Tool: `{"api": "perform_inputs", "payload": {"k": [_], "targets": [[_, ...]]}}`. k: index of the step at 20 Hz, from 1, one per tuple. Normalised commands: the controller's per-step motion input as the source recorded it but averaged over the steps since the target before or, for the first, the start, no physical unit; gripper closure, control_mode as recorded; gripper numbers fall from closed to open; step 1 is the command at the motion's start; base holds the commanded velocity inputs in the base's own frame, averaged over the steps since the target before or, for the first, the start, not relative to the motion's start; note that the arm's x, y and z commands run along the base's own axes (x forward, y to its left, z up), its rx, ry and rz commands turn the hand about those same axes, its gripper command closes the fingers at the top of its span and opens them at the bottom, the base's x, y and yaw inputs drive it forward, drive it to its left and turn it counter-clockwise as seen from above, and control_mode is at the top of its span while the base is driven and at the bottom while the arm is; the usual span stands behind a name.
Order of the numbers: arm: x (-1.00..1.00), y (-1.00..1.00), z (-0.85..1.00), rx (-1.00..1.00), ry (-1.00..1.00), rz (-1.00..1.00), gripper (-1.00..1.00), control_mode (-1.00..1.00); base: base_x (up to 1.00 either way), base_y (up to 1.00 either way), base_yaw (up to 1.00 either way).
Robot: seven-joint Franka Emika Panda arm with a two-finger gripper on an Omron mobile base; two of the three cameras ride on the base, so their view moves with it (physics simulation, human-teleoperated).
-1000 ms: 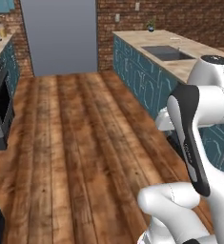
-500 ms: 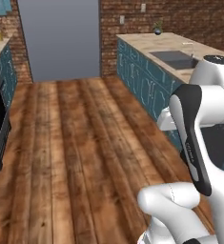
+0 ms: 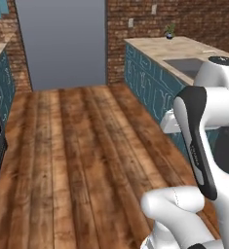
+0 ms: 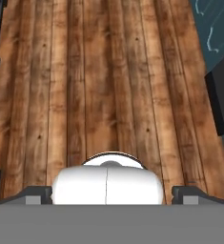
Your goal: There is a tray on the dining counter. Grab the cup, mug, and pitcher and place them on the tray. The pitcher may be placed next to the tray if it cannot fit the tray.
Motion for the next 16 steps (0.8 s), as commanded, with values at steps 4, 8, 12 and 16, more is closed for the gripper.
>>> {"api": "perform_inputs", "payload": {"k": [4,8,12,16], "targets": [[0.0,0.0,0.0,0.0,0.0,0.0,-1.0,1.0,1.0,0.0,0.0],[0.0,0.0,0.0,0.0,0.0,0.0,-1.0,1.0,1.0,0.0,0.02],[0.0,0.0,0.0,0.0,0.0,0.0,-1.0,1.0,1.0,-0.01,0.03],[0.0,0.0,0.0,0.0,0.0,0.0,-1.0,1.0,1.0,-0.03,0.05]]}}
